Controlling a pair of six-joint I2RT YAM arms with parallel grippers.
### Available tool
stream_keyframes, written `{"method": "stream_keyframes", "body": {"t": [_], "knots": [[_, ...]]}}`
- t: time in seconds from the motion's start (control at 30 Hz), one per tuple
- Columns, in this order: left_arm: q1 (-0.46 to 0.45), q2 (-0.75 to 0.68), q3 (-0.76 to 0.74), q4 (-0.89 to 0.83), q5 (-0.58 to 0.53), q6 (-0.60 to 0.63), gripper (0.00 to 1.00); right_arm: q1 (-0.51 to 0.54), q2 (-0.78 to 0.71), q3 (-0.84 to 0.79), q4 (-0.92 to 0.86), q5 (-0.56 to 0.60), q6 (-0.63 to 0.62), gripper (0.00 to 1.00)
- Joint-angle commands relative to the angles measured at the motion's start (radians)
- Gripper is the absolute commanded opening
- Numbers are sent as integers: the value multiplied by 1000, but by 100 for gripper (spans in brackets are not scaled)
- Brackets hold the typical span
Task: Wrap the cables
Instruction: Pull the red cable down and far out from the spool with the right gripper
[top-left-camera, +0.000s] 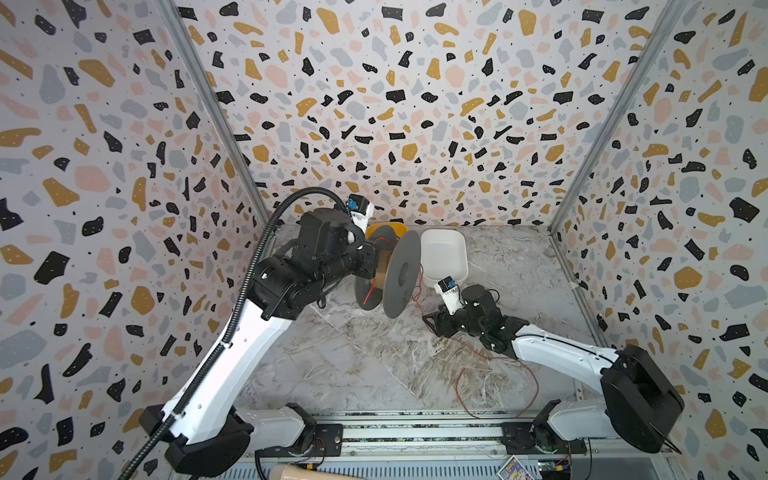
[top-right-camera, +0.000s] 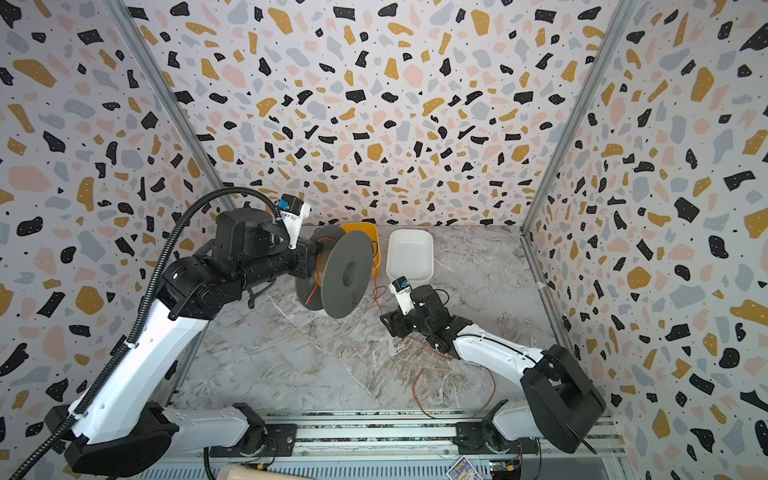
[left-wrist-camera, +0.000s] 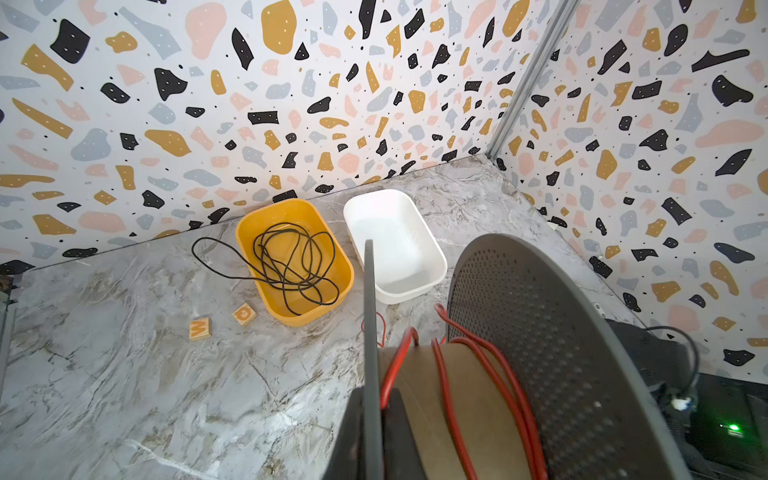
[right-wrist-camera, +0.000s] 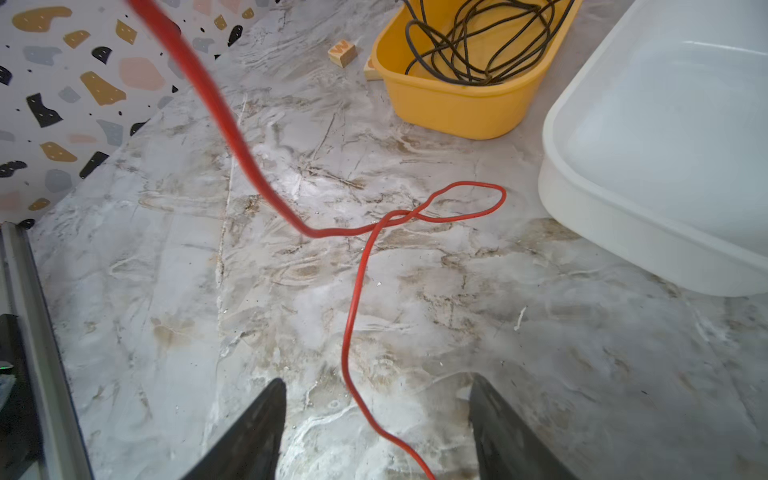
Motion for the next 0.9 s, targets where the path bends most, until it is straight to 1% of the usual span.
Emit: {"method": "stream_keyframes", "body": {"t": [0.0,0.13,0.17,0.27,0.3,0.37,0.43,0.5,0.63,0.73,0.87], "knots": [[11,-16,62,91,21,-21,0,-3,63,46,64,-3,-20,68],[19,-15,81,86,21,-24,0,0,163,107,79,-48,-12,63],[20,-15,84,87,23,-25,0,1,187,120,85,-54,-5,60],[37,-13,91,80,24,-18,0,2,212,148,66,-17,18,41],[53,-12,97,70,28,-9,0,0,198,145,64,4,27,30],[113,-12,100,64,56,-2,0,-4,156,129,52,50,35,12],[198,-17,92,81,125,-13,0,-10,99,104,38,105,35,3],[274,-19,73,113,195,-37,0,-29,39,79,8,135,31,0],[380,-18,47,170,243,-109,0,-120,-93,41,-83,138,29,0],[446,-24,20,224,269,-166,0,-228,-195,9,-135,138,38,0],[503,-23,15,241,251,-198,0,-433,-294,4,-191,125,68,0]]}}
